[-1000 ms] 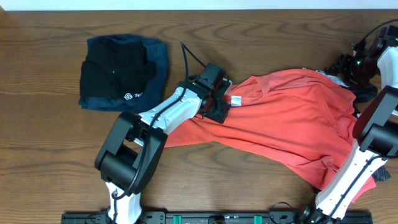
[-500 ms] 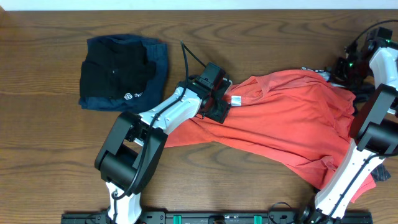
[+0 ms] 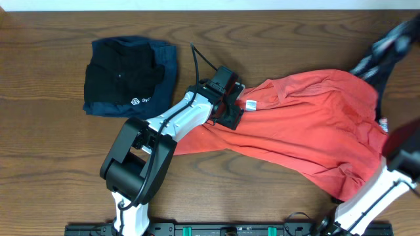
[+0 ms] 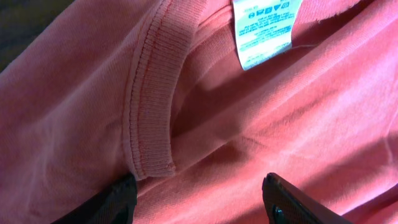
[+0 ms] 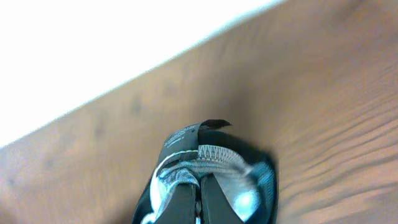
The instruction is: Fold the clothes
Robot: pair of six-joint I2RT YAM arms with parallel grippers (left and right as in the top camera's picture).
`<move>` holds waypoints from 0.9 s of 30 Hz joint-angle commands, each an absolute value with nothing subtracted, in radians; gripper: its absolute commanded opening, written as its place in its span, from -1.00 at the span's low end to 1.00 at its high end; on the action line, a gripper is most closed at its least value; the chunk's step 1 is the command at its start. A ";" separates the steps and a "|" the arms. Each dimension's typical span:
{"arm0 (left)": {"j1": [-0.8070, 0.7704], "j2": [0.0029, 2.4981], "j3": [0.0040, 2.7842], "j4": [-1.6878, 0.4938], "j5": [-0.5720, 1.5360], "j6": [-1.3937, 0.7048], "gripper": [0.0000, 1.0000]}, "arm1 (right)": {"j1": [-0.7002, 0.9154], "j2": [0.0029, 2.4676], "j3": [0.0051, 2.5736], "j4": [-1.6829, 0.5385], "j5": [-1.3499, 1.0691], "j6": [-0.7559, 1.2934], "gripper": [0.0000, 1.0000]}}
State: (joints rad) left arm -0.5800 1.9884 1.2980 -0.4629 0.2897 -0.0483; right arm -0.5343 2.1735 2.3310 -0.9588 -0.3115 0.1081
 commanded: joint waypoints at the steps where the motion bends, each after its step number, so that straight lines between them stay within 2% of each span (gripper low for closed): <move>1: -0.584 2.002 1.296 -0.462 0.302 -0.035 0.33 | -0.621 2.061 2.445 -0.929 -0.273 0.169 -0.99; 9: -0.584 2.002 1.296 -0.462 0.302 -0.035 0.33 | -0.830 1.964 2.520 -0.842 -0.278 0.317 -0.98; 15: -0.584 2.002 1.296 -0.462 0.302 -0.035 0.33 | -0.921 1.932 2.520 -0.814 -0.360 0.348 -0.98; 19: -0.584 2.002 1.296 -0.461 0.302 -0.035 0.33 | -0.914 1.951 2.516 -0.830 -0.395 0.355 -0.98; 25: -0.584 2.002 1.296 -0.462 0.302 -0.035 0.33 | -0.816 2.065 2.486 -0.826 -0.396 0.350 -0.98; 27: -0.584 2.002 1.296 -0.462 0.302 -0.035 0.33 | -0.775 2.136 2.485 -0.827 -0.393 0.339 -0.83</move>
State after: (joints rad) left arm -0.5800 1.9884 1.2980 -0.4629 0.2897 -0.0483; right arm -0.8349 2.0293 2.5069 -0.8246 -0.3737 0.3367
